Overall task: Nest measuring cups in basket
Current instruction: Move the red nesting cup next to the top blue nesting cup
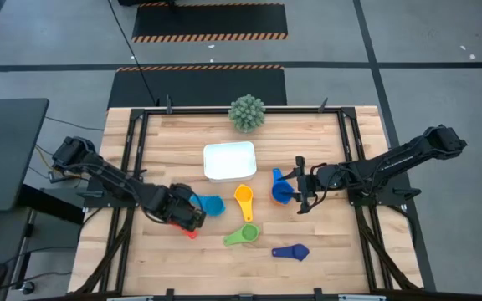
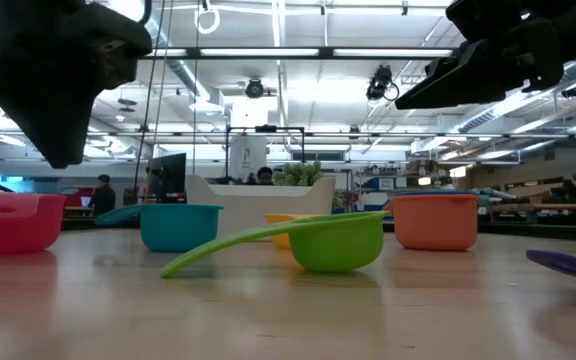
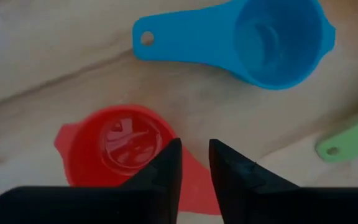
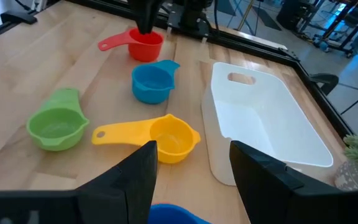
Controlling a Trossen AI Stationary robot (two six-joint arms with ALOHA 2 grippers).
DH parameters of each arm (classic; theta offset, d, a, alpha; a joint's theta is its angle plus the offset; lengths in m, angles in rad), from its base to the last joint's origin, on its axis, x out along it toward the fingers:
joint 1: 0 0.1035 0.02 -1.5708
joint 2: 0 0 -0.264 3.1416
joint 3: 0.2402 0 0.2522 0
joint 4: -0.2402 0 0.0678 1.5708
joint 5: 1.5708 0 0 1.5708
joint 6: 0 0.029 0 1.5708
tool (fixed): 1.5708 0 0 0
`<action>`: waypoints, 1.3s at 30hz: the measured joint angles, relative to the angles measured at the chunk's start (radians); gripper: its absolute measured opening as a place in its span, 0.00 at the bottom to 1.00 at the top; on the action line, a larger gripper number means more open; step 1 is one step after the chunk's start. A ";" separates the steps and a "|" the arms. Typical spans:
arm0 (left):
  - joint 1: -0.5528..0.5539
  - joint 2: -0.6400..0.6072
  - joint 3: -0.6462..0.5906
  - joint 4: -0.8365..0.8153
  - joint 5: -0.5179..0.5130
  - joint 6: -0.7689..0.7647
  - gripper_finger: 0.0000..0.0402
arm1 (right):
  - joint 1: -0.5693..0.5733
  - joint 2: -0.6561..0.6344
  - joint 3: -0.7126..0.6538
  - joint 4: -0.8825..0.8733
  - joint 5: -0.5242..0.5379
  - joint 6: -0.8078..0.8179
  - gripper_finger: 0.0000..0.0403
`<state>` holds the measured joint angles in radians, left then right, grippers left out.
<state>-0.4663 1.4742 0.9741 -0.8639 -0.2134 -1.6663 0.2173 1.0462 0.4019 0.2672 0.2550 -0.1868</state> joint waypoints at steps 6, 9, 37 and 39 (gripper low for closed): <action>-0.005 0.017 0.000 -0.005 0.017 -0.133 0.31 | 0.000 0.000 0.000 0.000 -0.003 -0.031 0.52; 0.008 0.040 0.000 -0.019 0.031 -0.130 0.32 | 0.000 0.000 0.000 0.000 -0.022 -0.048 0.52; 0.016 0.165 0.000 0.016 0.229 0.367 0.03 | 0.000 0.000 0.000 -0.023 -0.057 0.012 0.52; 0.001 0.165 0.000 0.016 0.235 0.451 0.03 | 0.000 0.000 0.000 -0.022 -0.066 0.012 0.52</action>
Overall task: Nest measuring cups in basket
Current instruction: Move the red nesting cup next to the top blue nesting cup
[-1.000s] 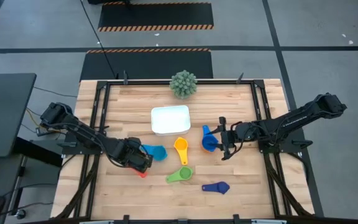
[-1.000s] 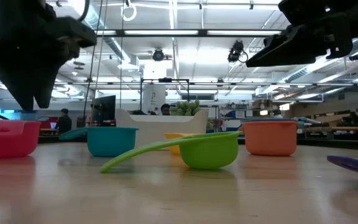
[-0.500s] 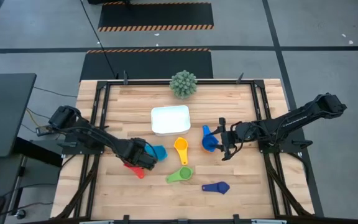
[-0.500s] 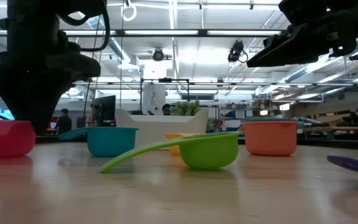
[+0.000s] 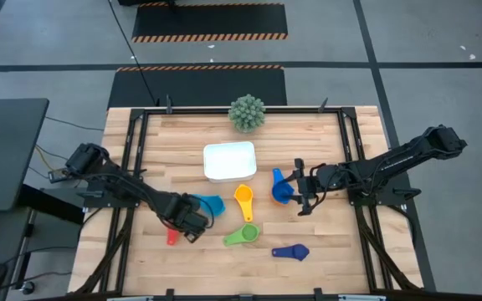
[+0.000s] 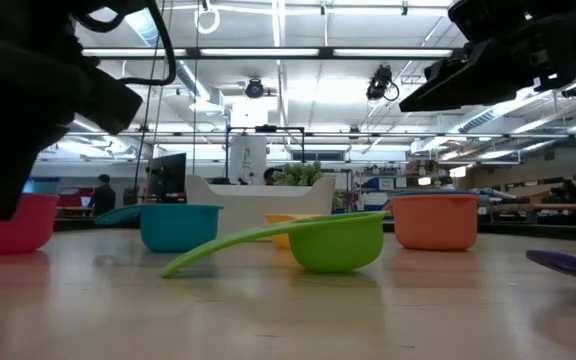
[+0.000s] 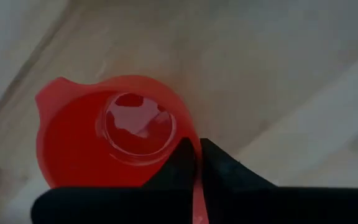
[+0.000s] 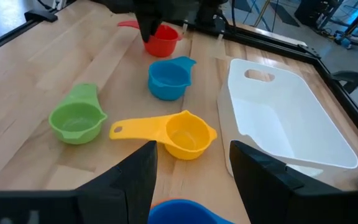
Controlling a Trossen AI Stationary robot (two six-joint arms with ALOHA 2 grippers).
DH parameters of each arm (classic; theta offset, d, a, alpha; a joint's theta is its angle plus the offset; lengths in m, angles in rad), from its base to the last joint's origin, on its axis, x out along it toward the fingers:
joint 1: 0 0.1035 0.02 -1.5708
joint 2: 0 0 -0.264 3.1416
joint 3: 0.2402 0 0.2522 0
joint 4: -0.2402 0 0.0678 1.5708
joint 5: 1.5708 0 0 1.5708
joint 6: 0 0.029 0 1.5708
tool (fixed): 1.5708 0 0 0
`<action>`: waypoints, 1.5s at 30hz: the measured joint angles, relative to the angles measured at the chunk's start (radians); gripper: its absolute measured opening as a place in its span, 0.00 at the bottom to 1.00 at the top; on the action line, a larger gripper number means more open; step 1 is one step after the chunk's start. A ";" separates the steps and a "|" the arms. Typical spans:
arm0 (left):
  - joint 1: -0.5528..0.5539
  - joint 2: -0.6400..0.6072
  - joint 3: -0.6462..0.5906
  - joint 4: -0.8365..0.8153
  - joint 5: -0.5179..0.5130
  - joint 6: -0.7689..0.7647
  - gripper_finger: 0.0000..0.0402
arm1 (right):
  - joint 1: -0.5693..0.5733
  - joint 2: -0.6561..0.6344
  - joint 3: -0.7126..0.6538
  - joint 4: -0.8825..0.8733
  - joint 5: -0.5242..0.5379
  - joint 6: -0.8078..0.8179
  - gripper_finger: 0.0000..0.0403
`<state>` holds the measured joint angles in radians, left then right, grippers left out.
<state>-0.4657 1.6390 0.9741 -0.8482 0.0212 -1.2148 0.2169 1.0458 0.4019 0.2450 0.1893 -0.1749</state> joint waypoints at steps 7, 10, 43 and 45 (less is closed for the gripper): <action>-0.080 0.000 0.000 0.005 0.027 0.492 0.07 | 0.000 0.000 0.000 0.000 -0.002 0.000 0.52; -0.111 0.000 0.000 0.018 0.025 0.732 0.06 | 0.000 0.000 0.000 0.000 -0.002 -0.001 0.52; -0.084 0.000 0.000 0.207 -0.201 1.838 0.06 | 0.000 0.000 0.000 0.076 0.079 0.217 0.52; -0.076 0.000 0.000 0.219 -0.197 1.837 0.07 | 0.000 0.000 0.000 0.084 0.079 0.217 0.52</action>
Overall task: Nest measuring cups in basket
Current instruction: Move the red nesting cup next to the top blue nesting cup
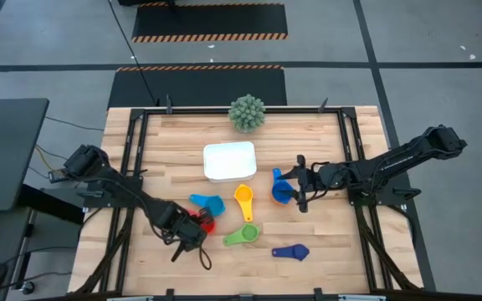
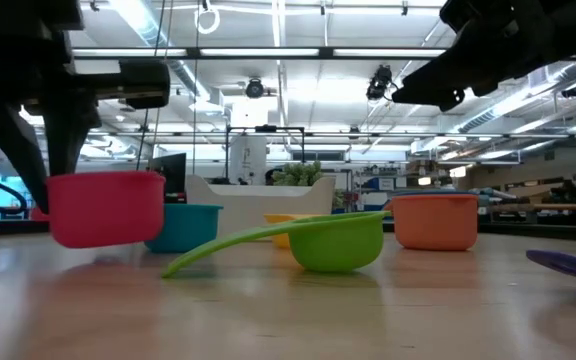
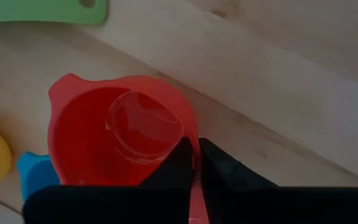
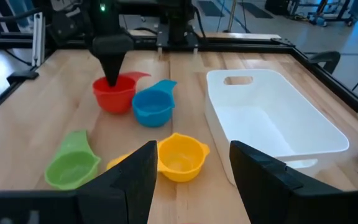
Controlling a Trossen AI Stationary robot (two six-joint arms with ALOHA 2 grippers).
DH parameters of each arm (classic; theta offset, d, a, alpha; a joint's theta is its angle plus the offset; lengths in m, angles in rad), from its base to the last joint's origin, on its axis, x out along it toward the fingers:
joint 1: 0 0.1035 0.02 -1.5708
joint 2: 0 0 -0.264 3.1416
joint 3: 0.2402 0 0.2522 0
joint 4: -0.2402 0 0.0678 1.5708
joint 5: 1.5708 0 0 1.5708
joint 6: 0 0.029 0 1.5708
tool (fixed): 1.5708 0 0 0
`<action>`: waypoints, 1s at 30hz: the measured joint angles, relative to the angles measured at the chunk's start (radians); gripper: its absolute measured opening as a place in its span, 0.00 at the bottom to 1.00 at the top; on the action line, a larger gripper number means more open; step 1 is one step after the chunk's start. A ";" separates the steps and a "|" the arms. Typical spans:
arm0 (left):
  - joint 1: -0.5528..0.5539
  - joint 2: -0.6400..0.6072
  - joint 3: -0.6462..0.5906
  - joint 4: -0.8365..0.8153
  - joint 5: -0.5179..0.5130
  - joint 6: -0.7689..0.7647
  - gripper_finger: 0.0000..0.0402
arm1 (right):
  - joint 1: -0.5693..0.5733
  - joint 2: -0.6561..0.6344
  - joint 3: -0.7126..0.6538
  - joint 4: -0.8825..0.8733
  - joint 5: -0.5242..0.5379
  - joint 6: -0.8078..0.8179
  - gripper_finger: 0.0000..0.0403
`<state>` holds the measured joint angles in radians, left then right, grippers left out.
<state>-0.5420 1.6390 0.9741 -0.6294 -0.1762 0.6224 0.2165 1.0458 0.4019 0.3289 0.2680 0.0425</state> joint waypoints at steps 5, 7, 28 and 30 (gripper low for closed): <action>0.002 0.000 0.000 0.059 0.119 0.017 0.07 | 0.000 0.000 0.000 0.021 0.026 0.000 0.52; 0.000 0.000 0.000 0.056 0.128 0.018 0.06 | 0.000 0.000 0.000 0.038 0.030 0.000 0.52; -0.029 0.071 0.015 0.053 0.075 -0.096 0.18 | 0.000 0.000 0.000 0.089 0.019 -0.012 0.52; -0.030 0.071 0.017 0.055 0.065 -0.114 0.21 | 0.000 0.000 0.000 0.089 0.019 -0.012 0.52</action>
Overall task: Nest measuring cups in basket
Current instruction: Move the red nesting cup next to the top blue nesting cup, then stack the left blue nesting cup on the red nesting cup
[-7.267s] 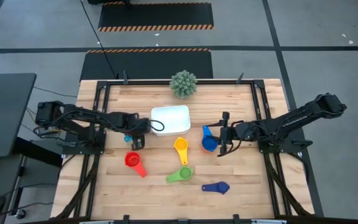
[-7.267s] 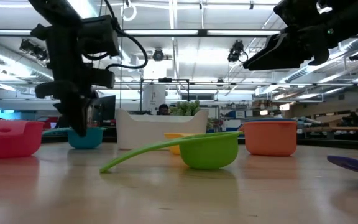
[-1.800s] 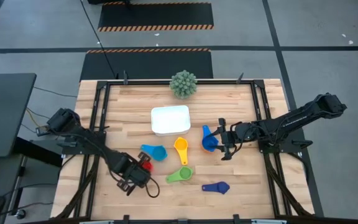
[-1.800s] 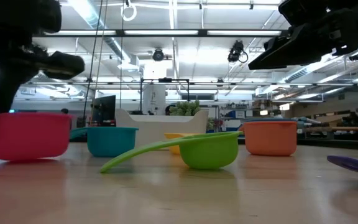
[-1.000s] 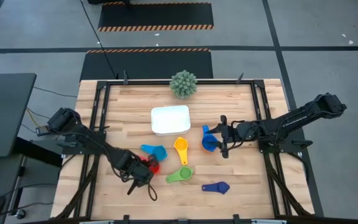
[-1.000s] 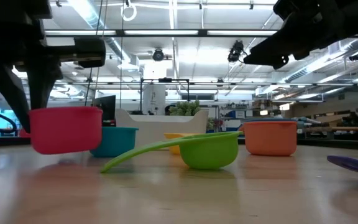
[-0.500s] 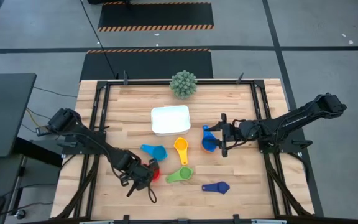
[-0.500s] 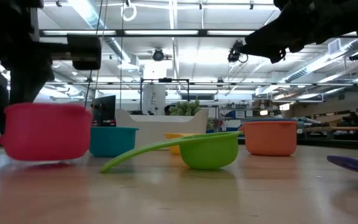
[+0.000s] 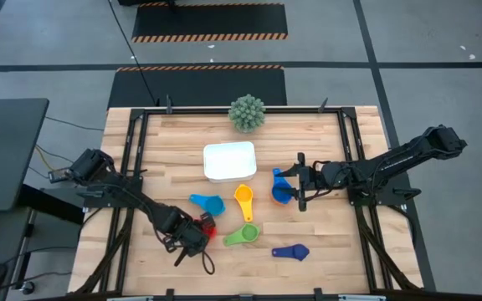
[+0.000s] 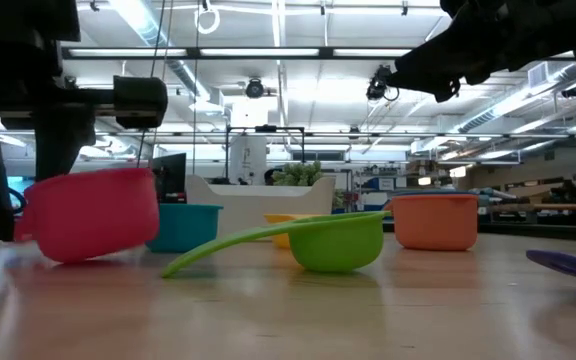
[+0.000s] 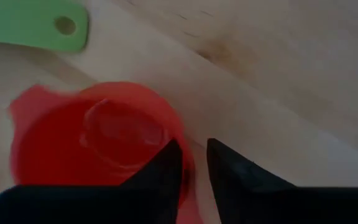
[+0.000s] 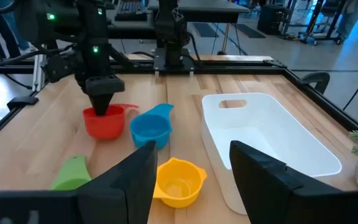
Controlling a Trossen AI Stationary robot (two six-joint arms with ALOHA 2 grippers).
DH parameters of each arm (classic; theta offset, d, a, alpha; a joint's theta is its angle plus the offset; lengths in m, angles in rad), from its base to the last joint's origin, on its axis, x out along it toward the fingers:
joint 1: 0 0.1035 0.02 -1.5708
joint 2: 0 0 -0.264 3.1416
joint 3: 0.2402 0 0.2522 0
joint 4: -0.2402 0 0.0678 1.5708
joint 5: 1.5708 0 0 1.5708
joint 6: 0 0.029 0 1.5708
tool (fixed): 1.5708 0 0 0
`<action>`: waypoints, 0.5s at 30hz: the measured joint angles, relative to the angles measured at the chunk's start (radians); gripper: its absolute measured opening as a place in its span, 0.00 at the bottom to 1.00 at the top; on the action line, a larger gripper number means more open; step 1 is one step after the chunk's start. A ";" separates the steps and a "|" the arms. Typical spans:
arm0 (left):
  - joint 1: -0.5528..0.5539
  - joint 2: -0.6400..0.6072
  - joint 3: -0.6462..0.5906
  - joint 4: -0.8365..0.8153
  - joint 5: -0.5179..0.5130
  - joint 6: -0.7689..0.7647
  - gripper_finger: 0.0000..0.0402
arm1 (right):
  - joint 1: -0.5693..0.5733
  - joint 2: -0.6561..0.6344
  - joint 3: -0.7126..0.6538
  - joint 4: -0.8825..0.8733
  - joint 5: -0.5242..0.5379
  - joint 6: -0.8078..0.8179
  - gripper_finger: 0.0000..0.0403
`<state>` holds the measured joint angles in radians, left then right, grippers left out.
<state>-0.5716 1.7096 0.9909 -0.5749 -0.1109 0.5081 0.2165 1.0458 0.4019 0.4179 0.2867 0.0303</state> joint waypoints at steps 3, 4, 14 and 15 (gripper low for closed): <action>-0.001 0.000 0.000 -0.004 -0.013 -0.026 0.25 | 0.000 0.000 0.000 0.000 0.000 0.000 0.52; -0.001 0.000 0.000 -0.004 -0.016 -0.032 0.27 | 0.000 0.000 0.000 0.000 0.000 0.000 0.52; 0.006 -0.001 0.080 -0.145 -0.024 -0.139 0.37 | 0.000 0.000 0.000 -0.007 -0.001 0.023 0.52; 0.008 -0.001 0.090 -0.164 -0.024 -0.155 0.37 | 0.000 0.000 0.000 -0.008 -0.001 0.023 0.52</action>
<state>-0.5637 1.7088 1.0808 -0.7389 -0.1353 0.3531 0.2166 1.0458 0.4019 0.4097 0.2861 0.0532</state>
